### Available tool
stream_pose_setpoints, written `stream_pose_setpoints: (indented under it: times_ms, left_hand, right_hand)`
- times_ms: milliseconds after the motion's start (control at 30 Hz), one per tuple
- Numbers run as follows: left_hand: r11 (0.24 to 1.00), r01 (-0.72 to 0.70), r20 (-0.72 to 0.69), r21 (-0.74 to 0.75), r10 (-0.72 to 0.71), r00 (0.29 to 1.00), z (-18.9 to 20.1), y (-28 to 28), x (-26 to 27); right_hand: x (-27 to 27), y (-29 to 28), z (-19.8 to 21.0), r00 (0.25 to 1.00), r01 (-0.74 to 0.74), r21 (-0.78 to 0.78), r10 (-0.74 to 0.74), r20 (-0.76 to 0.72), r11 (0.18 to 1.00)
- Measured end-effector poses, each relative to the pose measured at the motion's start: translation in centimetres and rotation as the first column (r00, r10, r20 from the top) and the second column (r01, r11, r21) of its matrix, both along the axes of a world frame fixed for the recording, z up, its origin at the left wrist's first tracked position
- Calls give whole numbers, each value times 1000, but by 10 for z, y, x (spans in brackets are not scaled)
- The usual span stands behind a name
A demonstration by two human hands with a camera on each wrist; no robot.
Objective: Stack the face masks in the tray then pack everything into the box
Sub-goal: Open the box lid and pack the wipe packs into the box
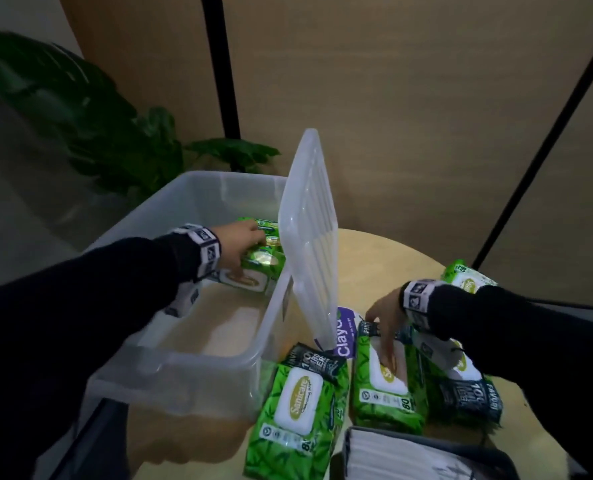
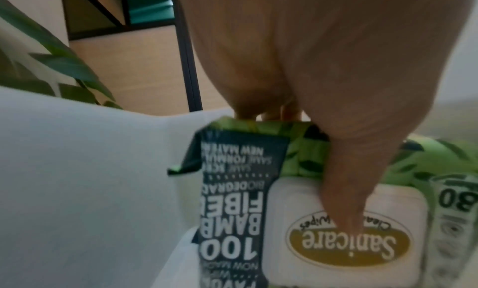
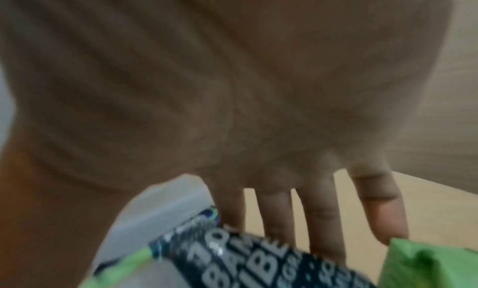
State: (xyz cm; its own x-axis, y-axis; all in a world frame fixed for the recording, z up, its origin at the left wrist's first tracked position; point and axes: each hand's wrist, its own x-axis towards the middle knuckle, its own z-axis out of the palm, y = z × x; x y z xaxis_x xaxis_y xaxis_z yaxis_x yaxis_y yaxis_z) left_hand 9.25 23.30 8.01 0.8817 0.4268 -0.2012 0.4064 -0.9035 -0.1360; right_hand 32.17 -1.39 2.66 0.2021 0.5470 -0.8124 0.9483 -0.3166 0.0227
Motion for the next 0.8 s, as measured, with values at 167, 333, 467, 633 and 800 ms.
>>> stream_pose_setpoints:
  times_ms: [167,333,467,633,800]
  left_hand:
    - [987,33,14,159,-36,999,-34,2,3]
    - [992,-49,68,114,41,997,-32,-2,-4]
    - [993,-112,42,40,110,993,-22,-4,-4]
    - [950,-301,397,-87,310,864,40,-10,-14]
    - [882,140,874,-449,402,272,151,-85,-45]
  right_hand:
    - [8,-4,-11,998,24,17,-23,-60,1000]
    - [13,-19,-7,973,38,174,2,-229,984]
    - [11,-31,15,930,116,327,13,-368,938]
    - [16,-60,87,867,239,539,73,-494,808]
    - [12,-92,181,672,629,642,109,-733,439]
